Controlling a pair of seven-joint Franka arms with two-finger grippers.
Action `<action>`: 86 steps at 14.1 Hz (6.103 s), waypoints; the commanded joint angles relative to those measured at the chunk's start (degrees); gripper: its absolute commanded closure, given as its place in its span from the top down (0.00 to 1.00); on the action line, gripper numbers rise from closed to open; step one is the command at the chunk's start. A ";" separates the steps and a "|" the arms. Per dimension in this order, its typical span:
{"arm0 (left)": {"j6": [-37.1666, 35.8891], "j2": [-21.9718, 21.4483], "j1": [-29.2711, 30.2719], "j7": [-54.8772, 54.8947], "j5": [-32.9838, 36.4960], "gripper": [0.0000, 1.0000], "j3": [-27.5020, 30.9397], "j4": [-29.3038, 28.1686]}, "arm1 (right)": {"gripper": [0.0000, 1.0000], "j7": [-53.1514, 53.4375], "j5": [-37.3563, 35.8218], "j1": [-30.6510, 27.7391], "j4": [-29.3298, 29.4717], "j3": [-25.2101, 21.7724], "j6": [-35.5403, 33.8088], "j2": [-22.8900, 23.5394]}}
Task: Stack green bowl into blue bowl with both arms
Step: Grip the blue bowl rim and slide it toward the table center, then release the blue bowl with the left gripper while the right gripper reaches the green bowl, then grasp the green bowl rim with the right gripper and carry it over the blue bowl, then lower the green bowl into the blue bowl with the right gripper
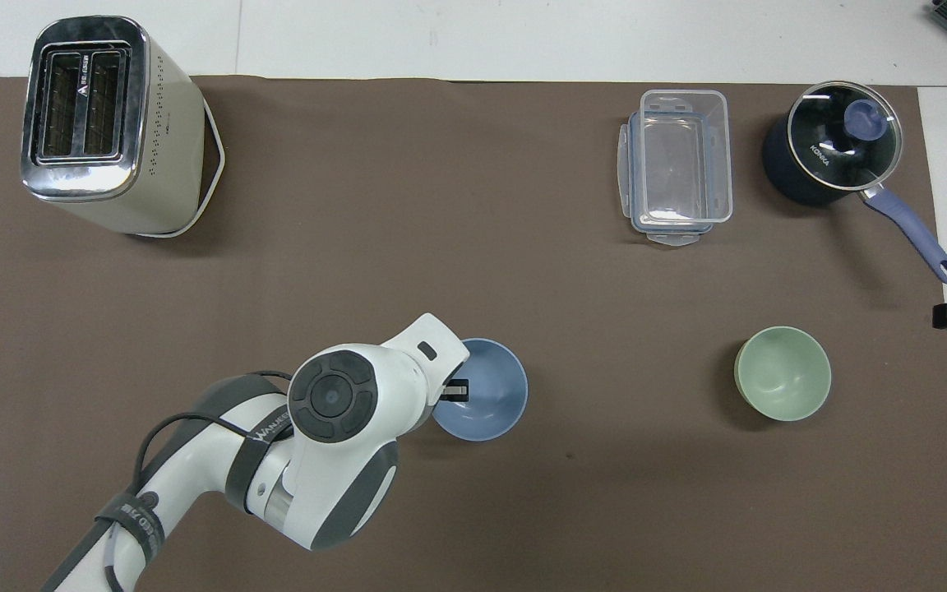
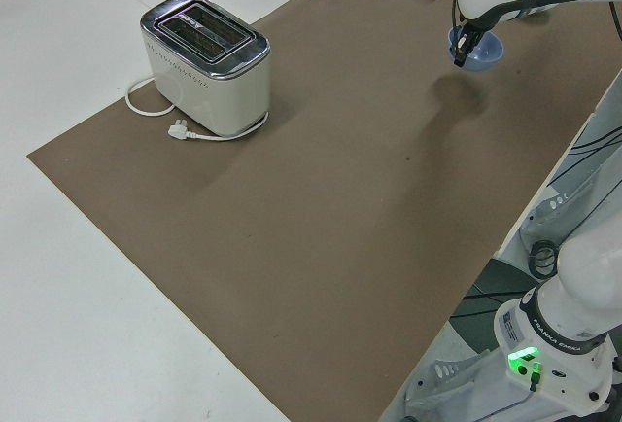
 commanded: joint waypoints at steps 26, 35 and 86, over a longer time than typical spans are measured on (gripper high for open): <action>-21.11 -10.99 17.84 21.87 1.27 1.00 1.82 7.79 | 1.00 -13.67 -0.48 -6.09 -27.61 0.23 23.85 -1.25; -33.44 -6.43 30.32 31.02 8.31 1.00 1.81 26.96 | 1.00 -21.33 1.19 -7.24 -40.28 0.32 45.76 2.28; -43.91 -3.61 35.79 38.15 9.28 1.00 1.81 37.01 | 0.00 26.39 8.22 13.67 -23.50 21.94 33.98 5.00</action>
